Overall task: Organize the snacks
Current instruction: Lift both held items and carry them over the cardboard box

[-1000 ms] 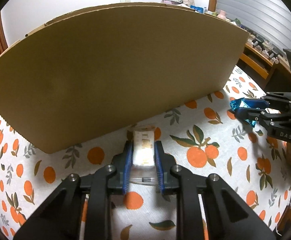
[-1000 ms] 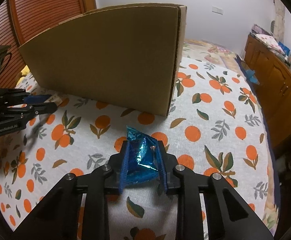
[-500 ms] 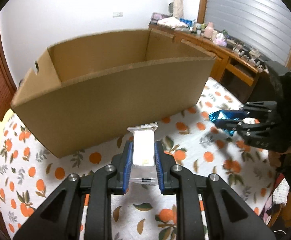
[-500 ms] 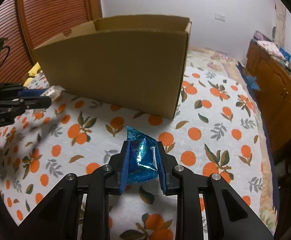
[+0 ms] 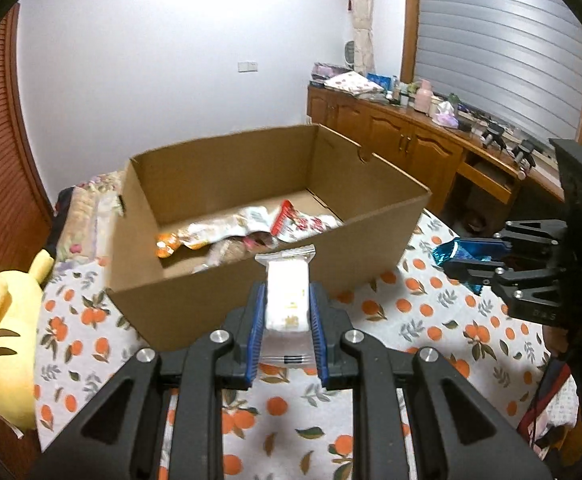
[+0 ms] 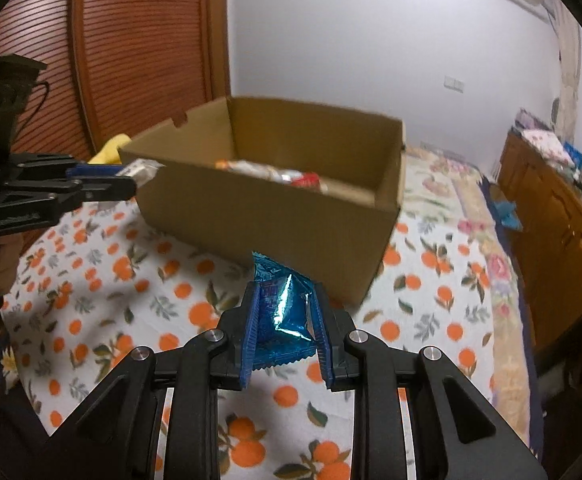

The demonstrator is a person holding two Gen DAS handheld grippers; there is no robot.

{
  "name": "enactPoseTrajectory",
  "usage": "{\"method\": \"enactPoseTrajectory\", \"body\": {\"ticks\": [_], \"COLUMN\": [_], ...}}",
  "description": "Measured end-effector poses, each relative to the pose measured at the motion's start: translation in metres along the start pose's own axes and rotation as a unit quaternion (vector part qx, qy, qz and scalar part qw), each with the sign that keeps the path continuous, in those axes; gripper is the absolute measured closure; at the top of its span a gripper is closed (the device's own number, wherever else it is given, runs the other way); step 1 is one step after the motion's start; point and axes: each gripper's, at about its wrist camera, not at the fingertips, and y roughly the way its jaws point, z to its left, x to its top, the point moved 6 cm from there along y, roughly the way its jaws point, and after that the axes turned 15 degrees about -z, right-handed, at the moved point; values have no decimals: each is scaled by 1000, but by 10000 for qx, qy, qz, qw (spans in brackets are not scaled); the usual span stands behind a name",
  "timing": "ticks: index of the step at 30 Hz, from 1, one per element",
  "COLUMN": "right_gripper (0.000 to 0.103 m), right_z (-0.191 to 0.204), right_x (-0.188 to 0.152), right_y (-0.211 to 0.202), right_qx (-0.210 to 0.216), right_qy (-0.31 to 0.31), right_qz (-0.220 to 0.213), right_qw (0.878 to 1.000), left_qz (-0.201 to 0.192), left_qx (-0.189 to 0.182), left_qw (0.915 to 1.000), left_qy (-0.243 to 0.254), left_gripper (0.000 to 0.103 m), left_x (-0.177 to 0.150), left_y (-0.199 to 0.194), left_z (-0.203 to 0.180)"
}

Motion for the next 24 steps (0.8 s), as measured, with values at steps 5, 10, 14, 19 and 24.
{"method": "enactPoseTrajectory", "body": {"ticks": [5, 10, 14, 19, 24], "right_gripper": [79, 79, 79, 79, 79], "right_z": [10, 19, 21, 21, 17], "right_x": [24, 44, 59, 75, 85], "right_y": [3, 13, 23, 39, 56], "right_qx": [116, 207, 253, 314, 334], "right_qy": [-103, -253, -325, -417, -453], "right_qz": [-243, -381, -460, -463, -447], "right_qw": [9996, 9987, 9981, 9976, 9974], "left_qz": [-128, -223, -225, -187, -156], "left_qx": [170, 293, 380, 453, 512], "left_qw": [9998, 9993, 9990, 9988, 9986], "left_qy": [64, 53, 48, 26, -31], "left_gripper": [84, 84, 84, 84, 84], "left_x": [14, 24, 29, 33, 34], "left_y": [-5, -4, 5, 20, 38], "left_z": [14, 26, 35, 43, 52]}}
